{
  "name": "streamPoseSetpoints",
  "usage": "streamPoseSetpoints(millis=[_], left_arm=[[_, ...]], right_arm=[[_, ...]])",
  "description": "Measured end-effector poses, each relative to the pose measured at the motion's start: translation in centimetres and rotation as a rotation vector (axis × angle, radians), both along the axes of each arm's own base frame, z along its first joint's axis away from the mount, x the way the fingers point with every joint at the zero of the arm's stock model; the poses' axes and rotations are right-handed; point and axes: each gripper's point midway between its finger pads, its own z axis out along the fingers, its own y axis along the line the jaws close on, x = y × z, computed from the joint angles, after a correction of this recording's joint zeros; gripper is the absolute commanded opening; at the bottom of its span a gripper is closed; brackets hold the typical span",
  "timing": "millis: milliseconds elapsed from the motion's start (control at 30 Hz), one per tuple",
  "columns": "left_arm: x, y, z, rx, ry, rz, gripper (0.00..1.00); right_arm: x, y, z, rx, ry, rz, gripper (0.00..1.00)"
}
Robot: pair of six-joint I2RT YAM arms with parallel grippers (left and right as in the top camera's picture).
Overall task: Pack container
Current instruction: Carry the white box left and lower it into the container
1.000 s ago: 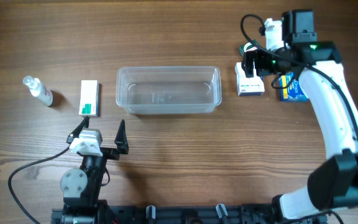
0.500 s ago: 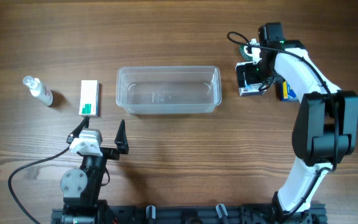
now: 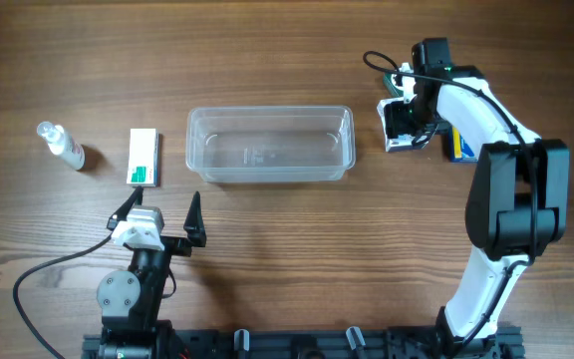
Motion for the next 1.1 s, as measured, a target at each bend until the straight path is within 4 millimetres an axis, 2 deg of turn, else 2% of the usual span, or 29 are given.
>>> streamPoseSetpoints(millis=[167, 233, 267, 300, 333, 400, 433, 500, 567, 667, 733, 833, 867, 900, 933, 1033, 1100], left_arm=[[0.0, 0.0, 0.0, 0.000, 0.000, 0.000, 1.00], [0.0, 0.0, 0.0, 0.000, 0.000, 0.000, 1.00], [0.0, 0.0, 0.0, 0.000, 0.000, 0.000, 1.00], [0.0, 0.0, 0.0, 0.000, 0.000, 0.000, 1.00], [0.0, 0.0, 0.0, 0.000, 0.000, 0.000, 1.00], [0.0, 0.0, 0.0, 0.000, 0.000, 0.000, 1.00], [0.0, 0.0, 0.0, 0.000, 0.000, 0.000, 1.00], [0.0, 0.0, 0.0, 0.000, 0.000, 0.000, 1.00], [0.0, 0.0, 0.0, 0.000, 0.000, 0.000, 1.00], [0.0, 0.0, 0.0, 0.000, 0.000, 0.000, 1.00], [0.0, 0.0, 0.0, 0.000, 0.000, 0.000, 1.00], [0.0, 0.0, 0.0, 0.000, 0.000, 0.000, 1.00], [0.0, 0.0, 0.0, 0.000, 0.000, 0.000, 1.00], [0.0, 0.0, 0.0, 0.000, 0.000, 0.000, 1.00], [0.0, 0.0, 0.0, 0.000, 0.000, 0.000, 1.00], [0.0, 0.0, 0.0, 0.000, 0.000, 0.000, 1.00], [0.0, 0.0, 0.0, 0.000, 0.000, 0.000, 1.00]], right_arm=[[-1.1, -0.1, 0.5, -0.003, 0.040, -0.001, 0.67], [-1.2, -0.1, 2.1, 0.000, 0.018, -0.004, 0.66], [-1.0, 0.1, 4.5, 0.010, -0.028, -0.005, 0.65], [-0.6, 0.3, 8.0, 0.031, -0.109, -0.003, 0.65], [-0.5, 0.8, 10.6, 0.061, -0.166, 0.002, 0.64], [-1.6, 1.9, 15.9, 0.135, -0.262, 0.003, 0.64], [-3.2, 3.1, 19.5, 0.196, -0.324, 0.010, 0.64], [-5.0, 5.3, 22.6, 0.271, -0.371, 0.031, 0.65], [-6.8, 8.4, 24.2, 0.341, -0.374, 0.050, 0.66], [-8.8, 13.5, 24.4, 0.408, -0.330, 0.087, 0.69], [-10.1, 17.4, 23.5, 0.420, -0.291, 0.082, 0.68], [-9.5, 21.1, 21.6, 0.431, -0.272, 0.049, 0.68], [-8.8, 21.9, 21.6, 0.452, -0.291, 0.023, 0.68], [-8.7, 24.0, 18.9, 0.440, -0.237, 0.023, 0.68], [-8.5, 25.0, 17.5, 0.432, -0.214, 0.016, 0.68], [-8.0, 26.5, 13.0, 0.394, -0.144, -0.019, 0.68], [-7.4, 26.9, 10.9, 0.378, -0.123, -0.034, 0.68]])
